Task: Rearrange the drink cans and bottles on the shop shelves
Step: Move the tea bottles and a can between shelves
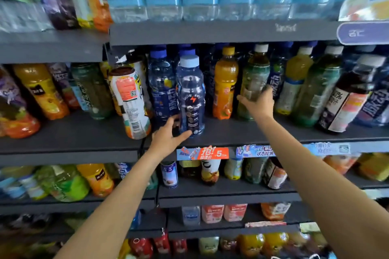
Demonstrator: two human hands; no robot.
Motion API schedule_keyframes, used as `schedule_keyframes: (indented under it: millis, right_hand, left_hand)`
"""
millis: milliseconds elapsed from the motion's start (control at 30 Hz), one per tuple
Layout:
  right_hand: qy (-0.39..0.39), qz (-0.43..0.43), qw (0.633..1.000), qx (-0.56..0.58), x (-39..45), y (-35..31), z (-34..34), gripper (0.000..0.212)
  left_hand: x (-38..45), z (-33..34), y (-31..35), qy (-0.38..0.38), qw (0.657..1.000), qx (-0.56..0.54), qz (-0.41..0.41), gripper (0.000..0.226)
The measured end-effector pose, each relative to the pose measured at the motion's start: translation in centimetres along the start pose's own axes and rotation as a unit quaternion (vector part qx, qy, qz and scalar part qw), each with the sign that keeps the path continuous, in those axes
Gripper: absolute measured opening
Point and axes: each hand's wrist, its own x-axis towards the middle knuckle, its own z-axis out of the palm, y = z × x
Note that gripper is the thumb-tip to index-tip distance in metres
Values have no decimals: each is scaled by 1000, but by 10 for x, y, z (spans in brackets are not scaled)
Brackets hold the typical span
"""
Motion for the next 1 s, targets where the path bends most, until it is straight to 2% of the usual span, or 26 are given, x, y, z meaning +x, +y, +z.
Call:
schedule_keyframes:
  millis: [100, 200, 267, 333, 400, 500, 600, 633, 700, 767, 800, 933, 1000]
  right_hand:
    - [-23, 59, 998, 30, 7, -3, 6, 74]
    - [-12, 29, 999, 24, -1, 1, 5, 66]
    - [-23, -2, 1000, 21, -16, 7, 2, 61]
    - [-45, -41, 998, 29, -35, 15, -5, 57]
    - [-78, -70, 994, 31, -51, 17, -14, 56]
    - [-139, -75, 987, -4, -58, 15, -28, 64]
    - [-179, -74, 981, -13, -55, 21, -55, 74]
    - [-159, -82, 984, 5, -53, 24, -69, 76]
    - [-27, -118, 993, 11, -43, 32, -100, 72]
    - [112, -151, 981, -44, -23, 37, -129, 73]
    - [143, -161, 973, -81, -11, 37, -139, 77]
    - [148, -168, 939, -262, 37, 33, -143, 92]
    - [164, -153, 922, -316, 49, 31, -131, 94]
  left_hand:
    - [0, -1, 2, -7, 1000, -7, 4, 63]
    - [0, 4, -2, 28, 999, -12, 23, 63]
    - [-8, 14, -3, 118, 992, -25, 43, 60]
    - [-21, 27, 4, 231, 968, -43, 92, 43]
    - [-31, 37, 22, 283, 942, -53, 173, 29]
    - [-30, 44, 69, 241, 930, -96, 260, 32]
    - [-15, 52, 114, 170, 939, -143, 263, 46]
    - [-10, 55, 125, 137, 946, -155, 249, 55]
    - [-1, 64, 140, 70, 960, -180, 204, 70]
    - [7, 71, 148, 18, 967, -204, 152, 73]
    - [9, 76, 150, 6, 968, -215, 128, 72]
    - [11, 85, 148, 8, 972, -216, 91, 75]
    - [13, 83, 143, 11, 974, -207, 87, 76]
